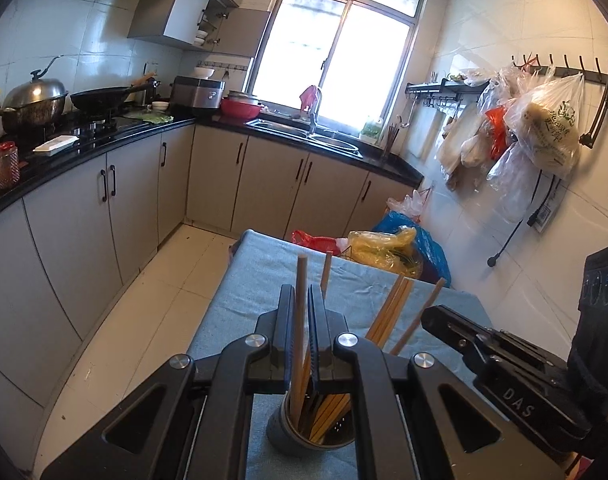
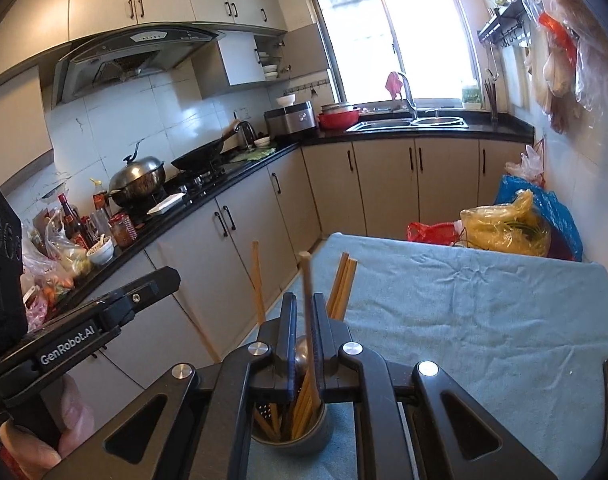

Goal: Organize utensils
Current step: 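Lower the chopsticks into the holder and open both tools, then move both open tools back over the last chopsticks on the cloth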

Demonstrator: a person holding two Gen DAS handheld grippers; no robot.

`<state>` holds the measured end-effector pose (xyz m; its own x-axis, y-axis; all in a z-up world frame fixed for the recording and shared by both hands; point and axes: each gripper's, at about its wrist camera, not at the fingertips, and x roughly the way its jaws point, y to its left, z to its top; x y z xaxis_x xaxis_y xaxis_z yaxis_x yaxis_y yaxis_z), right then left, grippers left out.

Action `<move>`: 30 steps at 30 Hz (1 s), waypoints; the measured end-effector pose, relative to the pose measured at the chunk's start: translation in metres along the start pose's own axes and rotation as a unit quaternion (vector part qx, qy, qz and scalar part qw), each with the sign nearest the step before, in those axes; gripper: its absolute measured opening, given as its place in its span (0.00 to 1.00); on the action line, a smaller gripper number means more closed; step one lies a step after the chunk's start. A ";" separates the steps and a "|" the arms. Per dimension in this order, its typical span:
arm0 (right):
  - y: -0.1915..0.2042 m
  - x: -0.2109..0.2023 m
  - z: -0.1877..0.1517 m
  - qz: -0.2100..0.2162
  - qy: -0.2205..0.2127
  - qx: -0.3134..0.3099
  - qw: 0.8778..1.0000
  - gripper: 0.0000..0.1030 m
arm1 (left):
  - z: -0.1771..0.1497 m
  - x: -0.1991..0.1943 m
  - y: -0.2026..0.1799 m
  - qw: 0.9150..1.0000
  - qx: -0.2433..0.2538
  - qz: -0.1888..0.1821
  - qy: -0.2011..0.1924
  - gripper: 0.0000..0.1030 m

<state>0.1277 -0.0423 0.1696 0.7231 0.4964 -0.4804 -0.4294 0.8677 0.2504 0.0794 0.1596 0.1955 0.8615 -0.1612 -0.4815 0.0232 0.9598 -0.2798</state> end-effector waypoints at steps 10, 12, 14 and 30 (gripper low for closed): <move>-0.006 -0.054 0.002 0.021 -0.033 0.024 0.999 0.09 | -0.007 -0.043 -0.018 0.999 0.015 0.001 -0.033 0.06; -0.011 -0.066 -0.003 0.026 -0.036 0.030 0.999 0.10 | -0.016 -0.052 -0.025 0.999 0.021 0.001 -0.038 0.07; -0.018 -0.078 -0.012 0.027 -0.039 0.040 0.998 0.13 | -0.029 -0.059 -0.034 0.999 0.028 0.005 -0.039 0.13; -0.105 -0.122 -0.110 -0.001 0.016 0.114 0.993 0.14 | -0.140 -0.028 -0.121 0.992 0.114 0.025 0.051 0.17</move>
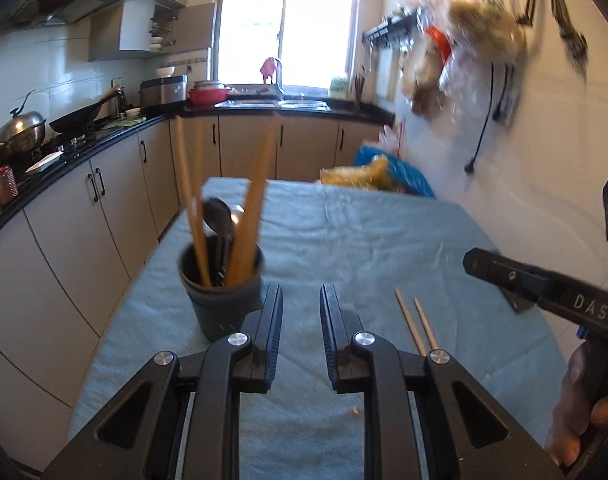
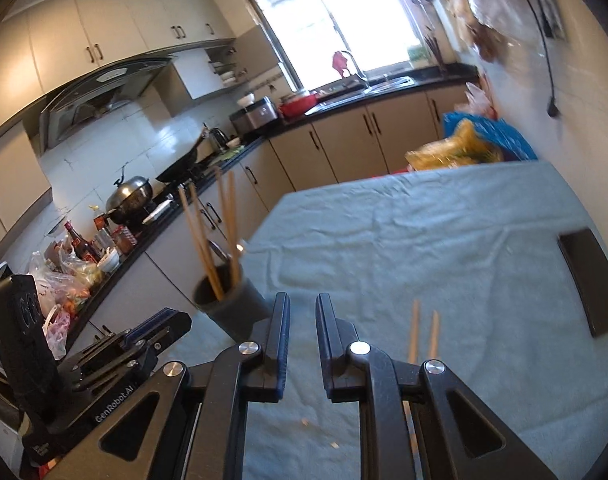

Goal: Organize utensils
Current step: 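Move both open tools back over the last chopsticks on the cloth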

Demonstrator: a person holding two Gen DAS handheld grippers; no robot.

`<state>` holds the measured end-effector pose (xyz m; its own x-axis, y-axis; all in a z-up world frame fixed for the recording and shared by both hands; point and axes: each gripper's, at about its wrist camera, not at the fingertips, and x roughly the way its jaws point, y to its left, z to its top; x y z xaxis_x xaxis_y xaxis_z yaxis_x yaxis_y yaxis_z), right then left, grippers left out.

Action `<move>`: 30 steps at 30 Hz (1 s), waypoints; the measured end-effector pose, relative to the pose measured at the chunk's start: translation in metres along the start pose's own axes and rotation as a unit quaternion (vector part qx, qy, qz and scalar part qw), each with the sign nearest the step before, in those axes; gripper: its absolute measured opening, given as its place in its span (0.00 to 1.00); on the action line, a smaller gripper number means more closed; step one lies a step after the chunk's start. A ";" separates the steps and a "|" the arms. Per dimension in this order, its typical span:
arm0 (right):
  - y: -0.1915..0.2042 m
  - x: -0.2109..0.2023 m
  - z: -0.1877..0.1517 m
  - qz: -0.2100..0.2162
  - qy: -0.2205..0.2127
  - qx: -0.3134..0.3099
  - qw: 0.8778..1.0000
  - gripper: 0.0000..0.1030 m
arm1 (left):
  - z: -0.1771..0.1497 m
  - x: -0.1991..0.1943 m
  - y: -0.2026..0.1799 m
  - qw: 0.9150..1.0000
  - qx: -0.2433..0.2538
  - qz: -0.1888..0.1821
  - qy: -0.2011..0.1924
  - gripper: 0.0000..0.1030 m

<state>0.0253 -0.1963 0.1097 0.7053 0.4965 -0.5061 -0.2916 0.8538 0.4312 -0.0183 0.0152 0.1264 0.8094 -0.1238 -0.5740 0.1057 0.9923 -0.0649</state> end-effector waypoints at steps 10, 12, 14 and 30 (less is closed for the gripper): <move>-0.041 -0.006 -0.017 -0.015 0.015 0.034 0.999 0.14 | -0.016 0.015 -0.034 0.999 0.036 0.000 0.029 0.17; -0.046 -0.003 -0.017 -0.019 0.023 0.038 0.999 0.14 | -0.018 0.017 -0.036 0.999 0.040 0.000 0.033 0.18; -0.052 0.001 -0.017 -0.024 0.034 0.044 0.998 0.14 | -0.019 0.020 -0.038 0.998 0.044 0.000 0.039 0.18; -0.108 0.088 -0.015 -0.102 0.180 0.075 0.975 0.14 | -0.030 0.032 -0.031 0.997 0.041 -0.015 0.066 0.18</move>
<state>0.1094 -0.2427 0.0073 0.4573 0.3652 -0.8108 -0.0522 0.9212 0.3855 -0.0127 -0.0190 0.0851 0.7223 -0.1458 -0.6760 0.1805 0.9834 -0.0193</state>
